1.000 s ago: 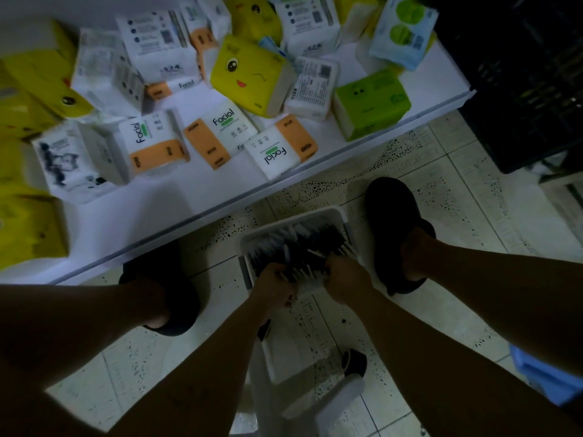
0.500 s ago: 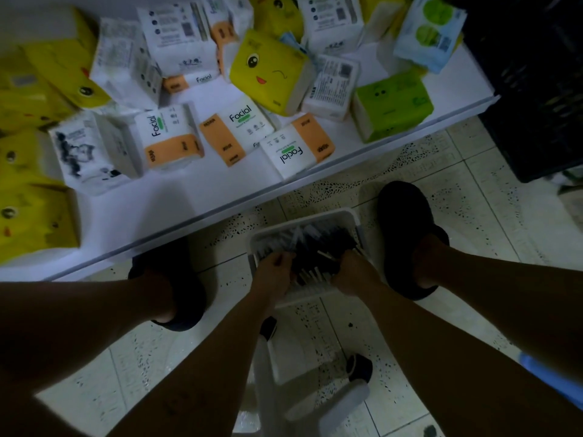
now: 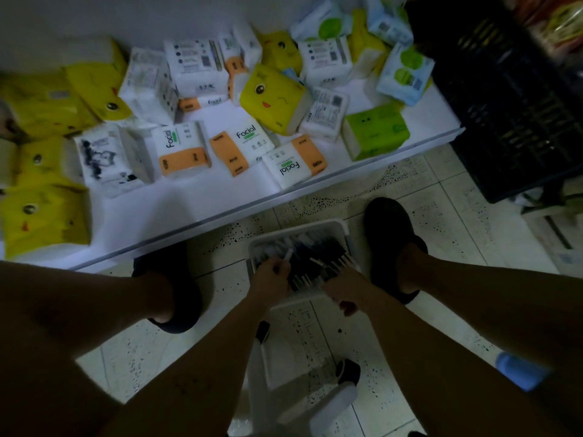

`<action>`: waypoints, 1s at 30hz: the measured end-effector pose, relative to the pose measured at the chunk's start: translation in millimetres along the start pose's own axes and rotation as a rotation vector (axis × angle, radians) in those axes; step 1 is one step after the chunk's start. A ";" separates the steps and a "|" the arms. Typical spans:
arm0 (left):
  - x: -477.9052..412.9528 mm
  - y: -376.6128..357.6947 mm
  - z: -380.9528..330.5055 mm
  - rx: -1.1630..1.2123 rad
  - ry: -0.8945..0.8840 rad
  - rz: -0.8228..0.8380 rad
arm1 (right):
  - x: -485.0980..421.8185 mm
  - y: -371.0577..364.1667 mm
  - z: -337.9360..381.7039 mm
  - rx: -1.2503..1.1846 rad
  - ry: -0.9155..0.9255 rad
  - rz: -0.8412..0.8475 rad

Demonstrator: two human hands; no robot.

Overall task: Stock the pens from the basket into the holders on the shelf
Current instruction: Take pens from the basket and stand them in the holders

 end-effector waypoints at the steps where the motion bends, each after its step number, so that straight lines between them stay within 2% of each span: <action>1: 2.6 -0.4 -1.8 -0.013 -0.009 -0.002 | 4.3 -3.0 -2.3 -0.040 -0.006 0.010; 6: 14.9 -5.4 -2.4 -0.058 0.033 0.038 | 23.4 -11.7 -6.6 -0.126 -0.012 0.008; 10: 37.3 -0.4 -24.7 -0.039 -0.092 -0.031 | 40.7 -7.5 10.4 -0.083 0.092 -0.100; 11: 44.2 2.6 -33.5 -0.019 -0.159 -0.056 | 49.9 -3.4 19.0 -0.043 0.149 -0.151; 13: 59.1 12.8 -49.6 0.040 -0.295 -0.125 | 64.6 -4.1 35.7 0.207 0.280 -0.216; 16: 76.8 30.3 -64.2 0.105 -0.365 -0.227 | 88.5 5.9 49.0 0.102 0.496 -0.381; 20: 90.5 42.2 -78.4 0.192 -0.388 -0.259 | 118.1 -4.7 71.8 0.027 0.701 -0.346; 22: 98.9 49.5 -83.9 0.207 -0.381 -0.269 | 135.2 -10.3 78.0 0.016 0.752 -0.351; 25: 122.2 63.7 -99.2 0.151 -0.454 -0.327 | 160.7 -15.8 84.7 0.149 0.769 -0.459; 30: 168.6 94.5 -138.7 0.090 -0.626 -0.408 | 226.4 -15.4 114.2 0.048 1.021 -0.592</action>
Point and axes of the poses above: each hand's wrist, its own x-axis away from the middle knuckle, its own y-axis out of the back of the hand, z = x × y, the point moved 9 cm from there along -x, towards the middle knuckle, and after that the axes turned 15 degrees about z, right-handed, at the moved point
